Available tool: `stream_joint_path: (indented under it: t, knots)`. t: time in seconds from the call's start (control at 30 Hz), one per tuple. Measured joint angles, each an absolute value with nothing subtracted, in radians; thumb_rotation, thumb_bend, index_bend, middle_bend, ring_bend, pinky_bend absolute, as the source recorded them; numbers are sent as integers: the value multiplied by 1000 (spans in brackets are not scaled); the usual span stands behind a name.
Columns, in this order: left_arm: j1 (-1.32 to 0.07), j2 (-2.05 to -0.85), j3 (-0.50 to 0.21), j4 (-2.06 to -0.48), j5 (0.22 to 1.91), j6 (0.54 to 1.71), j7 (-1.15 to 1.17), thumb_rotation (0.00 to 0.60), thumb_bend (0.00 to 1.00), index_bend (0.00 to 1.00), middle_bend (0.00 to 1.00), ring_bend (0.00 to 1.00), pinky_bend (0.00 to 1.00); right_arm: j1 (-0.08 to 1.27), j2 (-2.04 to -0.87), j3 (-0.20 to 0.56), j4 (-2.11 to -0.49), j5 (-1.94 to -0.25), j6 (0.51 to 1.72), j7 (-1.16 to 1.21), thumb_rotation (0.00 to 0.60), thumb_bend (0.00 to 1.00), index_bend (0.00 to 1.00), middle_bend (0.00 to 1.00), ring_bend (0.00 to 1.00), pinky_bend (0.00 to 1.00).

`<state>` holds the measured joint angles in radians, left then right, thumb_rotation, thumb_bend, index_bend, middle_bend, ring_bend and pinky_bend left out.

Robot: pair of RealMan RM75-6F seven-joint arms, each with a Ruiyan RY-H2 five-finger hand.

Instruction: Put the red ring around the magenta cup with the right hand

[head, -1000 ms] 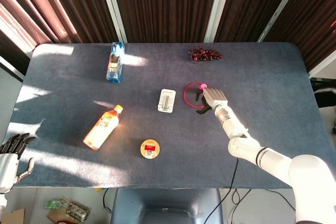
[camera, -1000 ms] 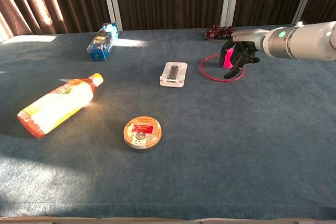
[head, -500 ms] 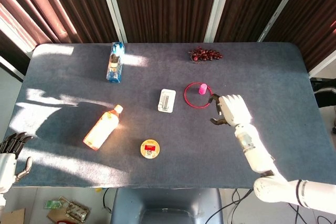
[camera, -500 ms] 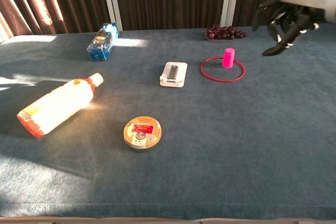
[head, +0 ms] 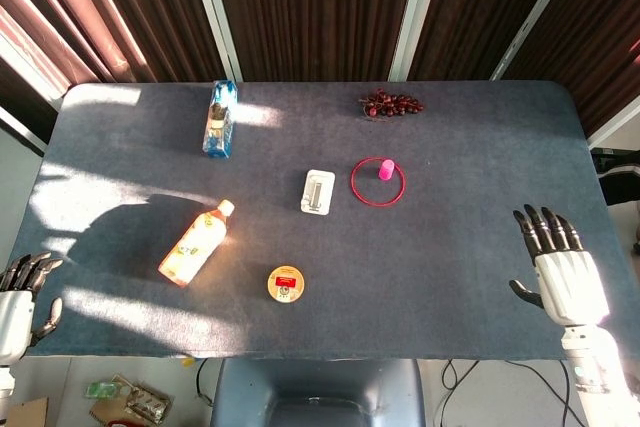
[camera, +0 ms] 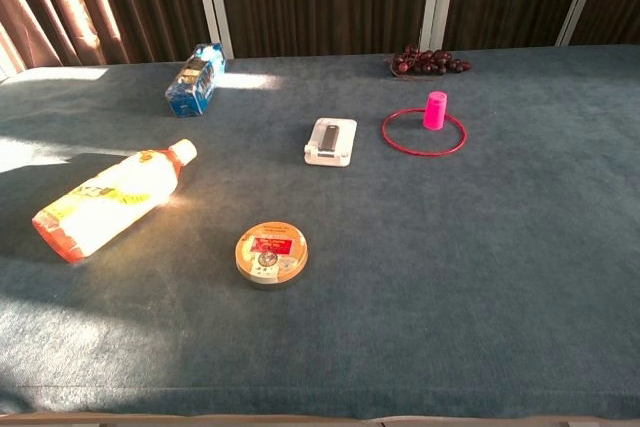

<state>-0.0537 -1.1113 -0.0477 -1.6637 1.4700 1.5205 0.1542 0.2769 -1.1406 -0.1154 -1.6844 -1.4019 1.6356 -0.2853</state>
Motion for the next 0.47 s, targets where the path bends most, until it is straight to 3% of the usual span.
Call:
stream_joint_path:
  t: [0.17, 0.47]
  knots:
    - [-55, -1116, -51, -1661, 1466, 1522, 158, 600, 464, 227, 152, 111, 261, 221, -1143, -127, -1639, -1408, 1626, -236, 600, 168, 0, 1, 0, 133]
    - [-58, -1120, -50, -1664, 1463, 1513, 171, 600, 463, 228, 152, 110, 262, 200, -1135, -93, -1622, -1394, 1544, -199, 600, 168, 0, 0, 0, 113]
